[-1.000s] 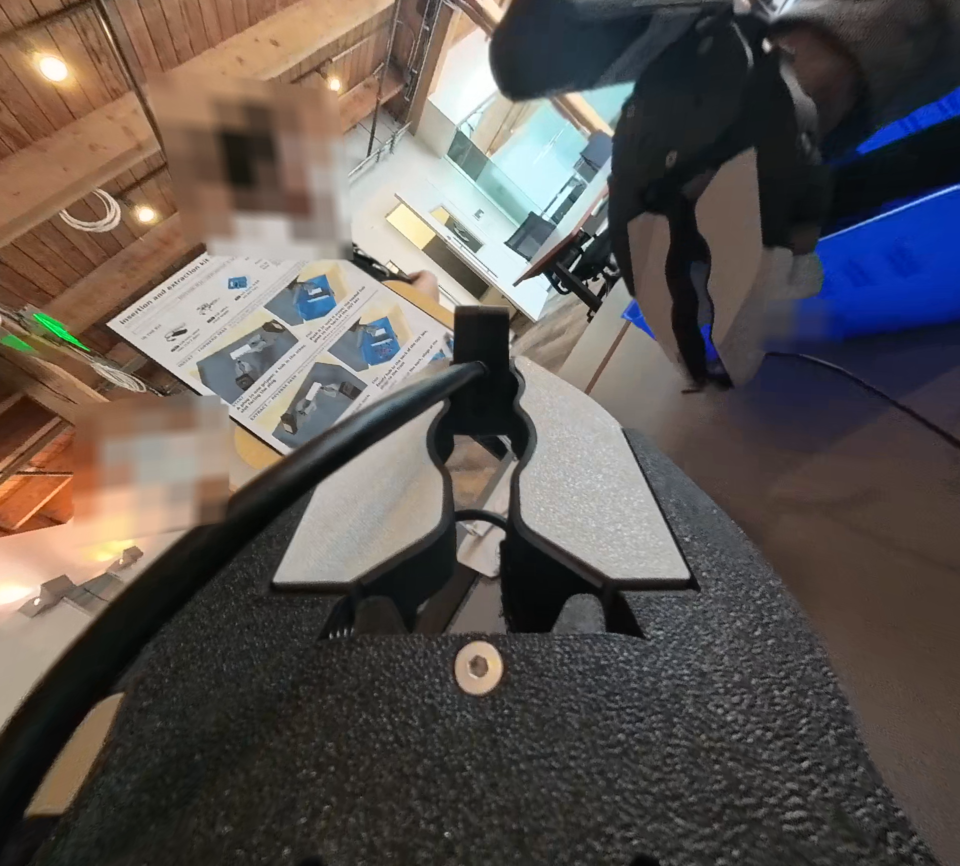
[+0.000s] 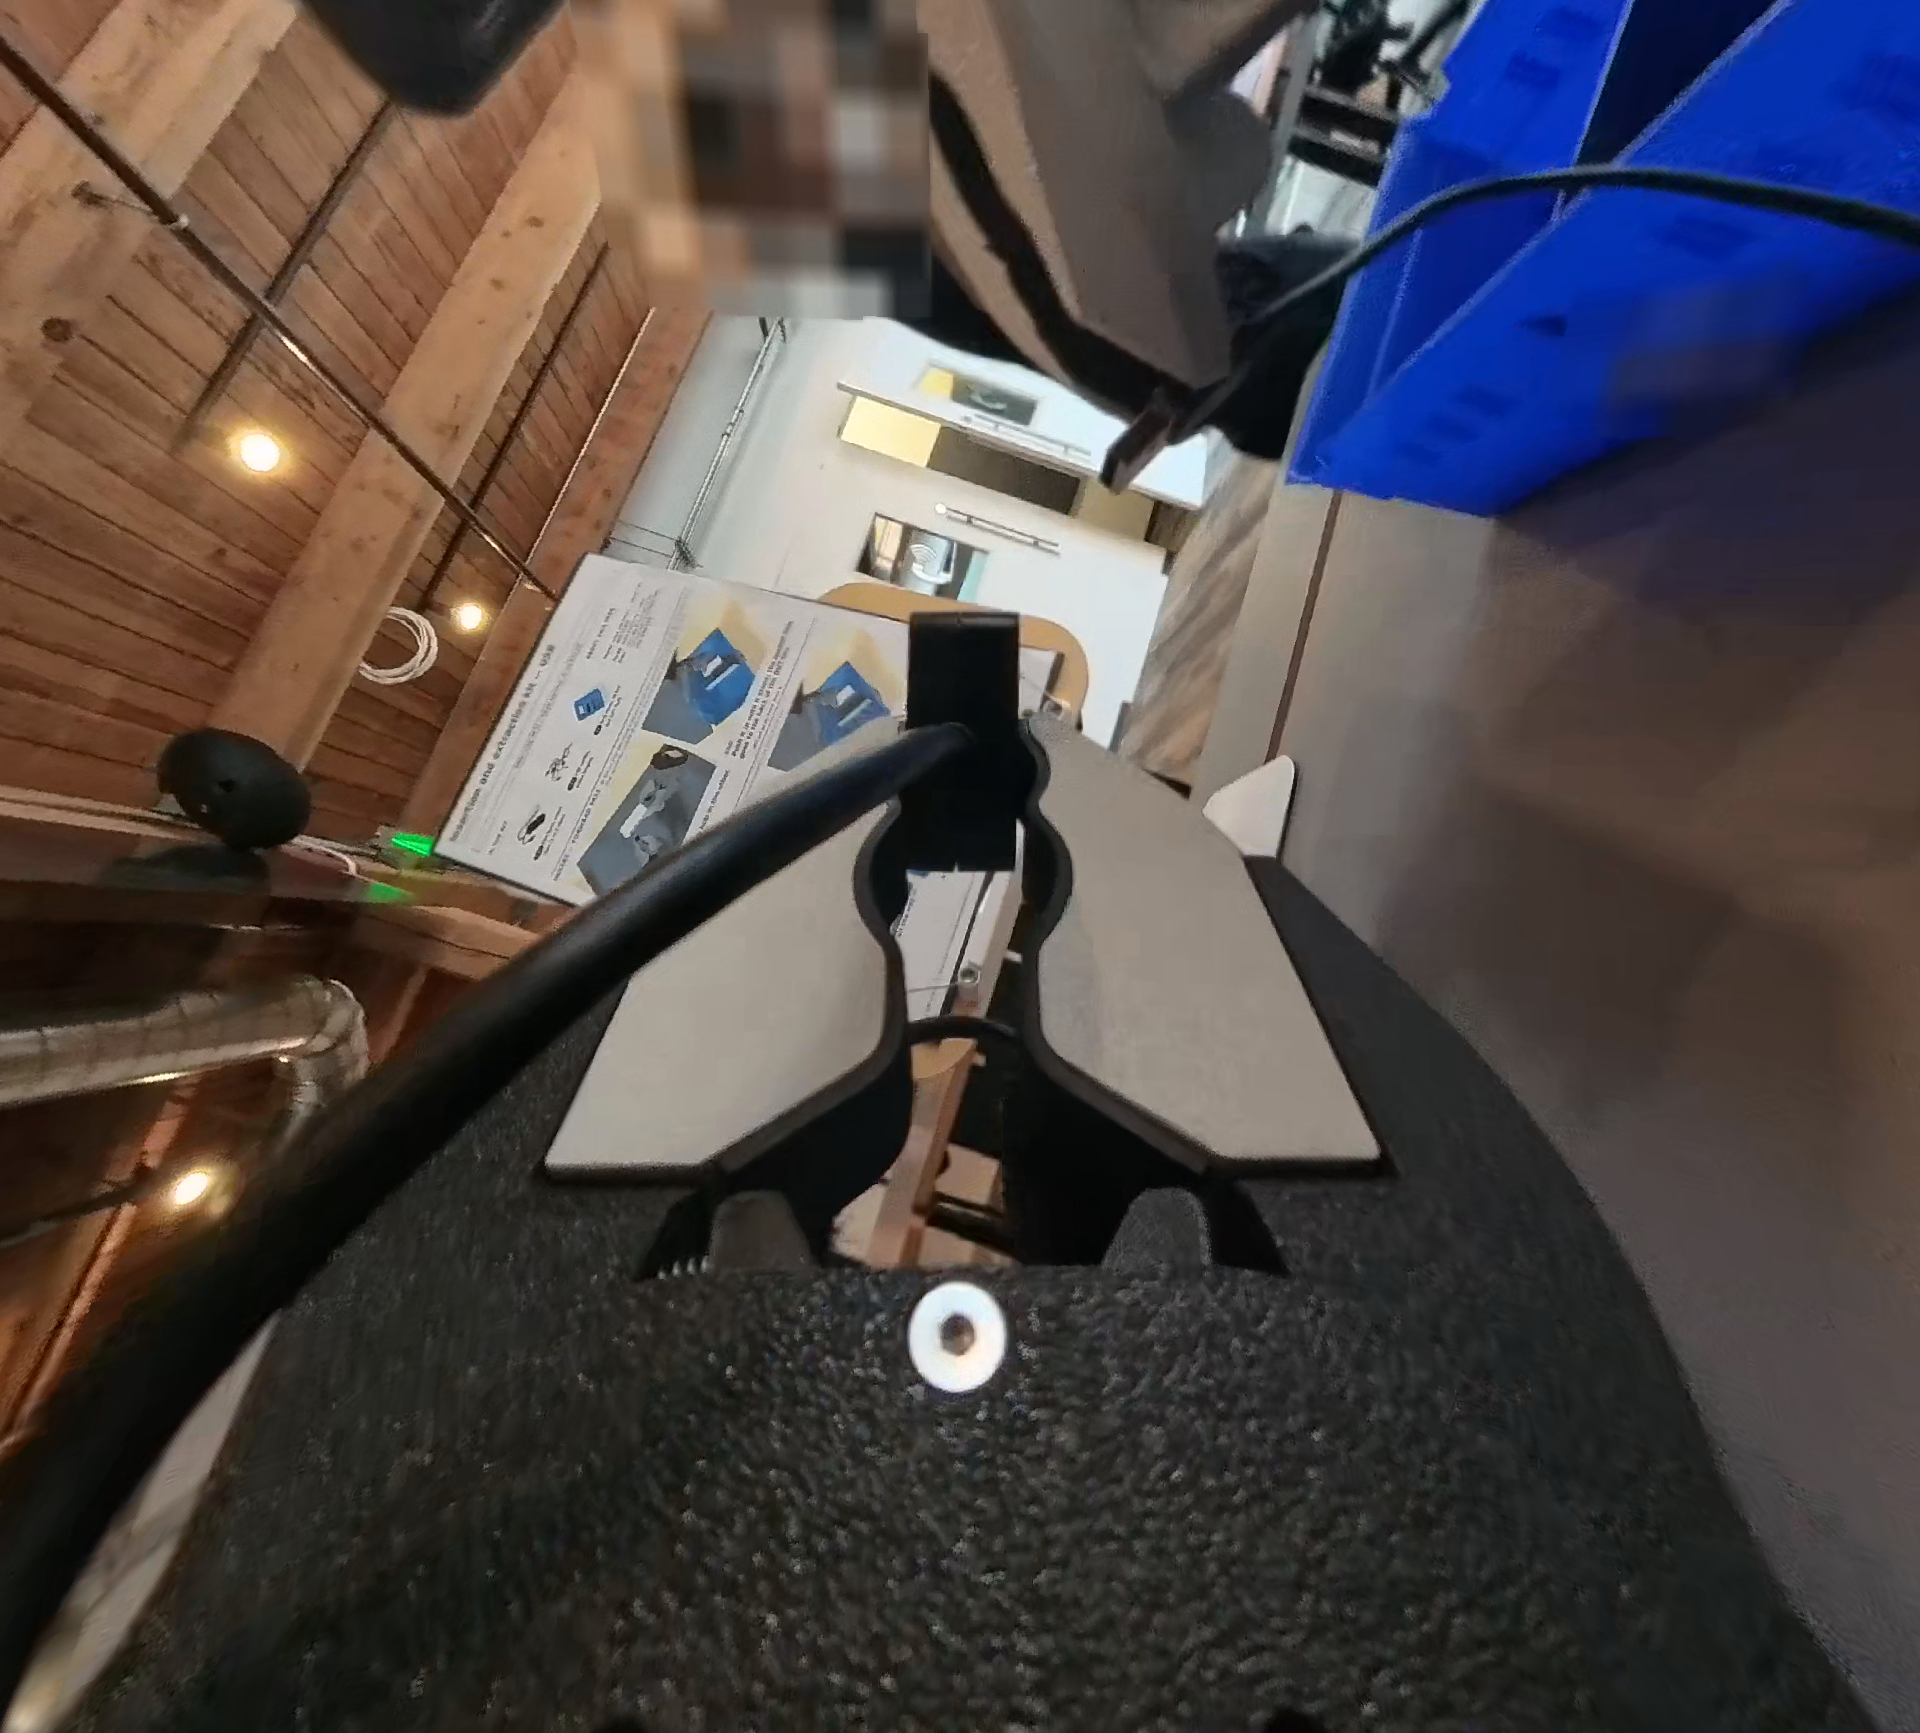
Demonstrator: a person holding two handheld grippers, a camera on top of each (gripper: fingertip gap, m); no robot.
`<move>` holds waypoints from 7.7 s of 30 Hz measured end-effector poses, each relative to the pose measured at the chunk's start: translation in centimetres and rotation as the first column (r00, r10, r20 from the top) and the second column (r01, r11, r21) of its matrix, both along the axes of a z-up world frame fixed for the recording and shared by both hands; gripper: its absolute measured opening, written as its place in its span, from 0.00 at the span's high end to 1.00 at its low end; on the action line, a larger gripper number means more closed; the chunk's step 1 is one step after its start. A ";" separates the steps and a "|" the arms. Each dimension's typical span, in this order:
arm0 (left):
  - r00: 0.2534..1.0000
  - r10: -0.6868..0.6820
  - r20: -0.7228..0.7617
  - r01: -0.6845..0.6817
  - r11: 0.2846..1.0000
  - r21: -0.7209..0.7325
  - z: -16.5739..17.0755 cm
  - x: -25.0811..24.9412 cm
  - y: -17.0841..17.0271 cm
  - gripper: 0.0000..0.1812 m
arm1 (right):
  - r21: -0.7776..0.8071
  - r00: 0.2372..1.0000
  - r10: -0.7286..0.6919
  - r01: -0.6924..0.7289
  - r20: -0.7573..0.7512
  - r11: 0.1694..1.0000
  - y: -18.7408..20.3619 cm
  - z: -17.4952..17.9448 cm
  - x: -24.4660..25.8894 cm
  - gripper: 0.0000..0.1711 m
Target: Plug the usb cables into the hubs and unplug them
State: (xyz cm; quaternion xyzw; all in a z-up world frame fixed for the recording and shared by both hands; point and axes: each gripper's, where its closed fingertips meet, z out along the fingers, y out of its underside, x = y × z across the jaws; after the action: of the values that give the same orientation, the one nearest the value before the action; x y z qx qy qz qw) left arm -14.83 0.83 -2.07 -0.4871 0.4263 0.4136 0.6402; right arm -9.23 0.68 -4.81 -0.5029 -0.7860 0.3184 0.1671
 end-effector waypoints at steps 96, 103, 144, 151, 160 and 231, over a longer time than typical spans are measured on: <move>0.964 0.071 0.257 -0.072 0.997 -0.008 1.9 -4.9 -1.0 0.91 | -0.059 0.924 -0.344 0.338 -0.165 0.939 11.0 -8.7 16.5 0.76; 0.957 0.033 0.289 -0.032 0.999 -0.006 1.6 -4.7 -0.9 0.91 | 0.082 0.845 -0.441 0.484 -0.304 0.871 16.3 -3.6 16.1 0.75; 0.859 -0.029 0.510 0.056 0.998 -0.038 -1.5 -6.4 2.4 0.91 | 0.066 0.850 -0.254 0.318 -0.461 0.946 18.2 -5.1 19.2 0.87; 0.875 -0.055 0.481 0.077 0.997 -0.025 -0.4 -5.4 1.4 0.91 | 0.173 0.955 0.038 0.014 -0.294 0.985 11.6 -6.9 18.4 0.86; 0.884 -0.119 0.452 0.127 0.992 0.014 1.1 -3.4 -0.2 0.91 | 0.377 0.953 0.097 0.019 -0.287 0.926 8.1 -4.8 15.7 0.84; 0.642 -0.629 0.438 0.729 0.679 -0.092 0.0 11.4 -4.9 0.85 | 0.650 0.586 0.420 0.256 -0.693 0.716 -3.4 1.1 4.9 0.90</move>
State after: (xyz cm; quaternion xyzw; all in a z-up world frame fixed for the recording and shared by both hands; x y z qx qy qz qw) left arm -3.46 -4.11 -2.06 -0.4373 0.4997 -0.0196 0.7474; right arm -4.34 -2.72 -3.74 -0.1604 -0.7042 0.1996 0.6622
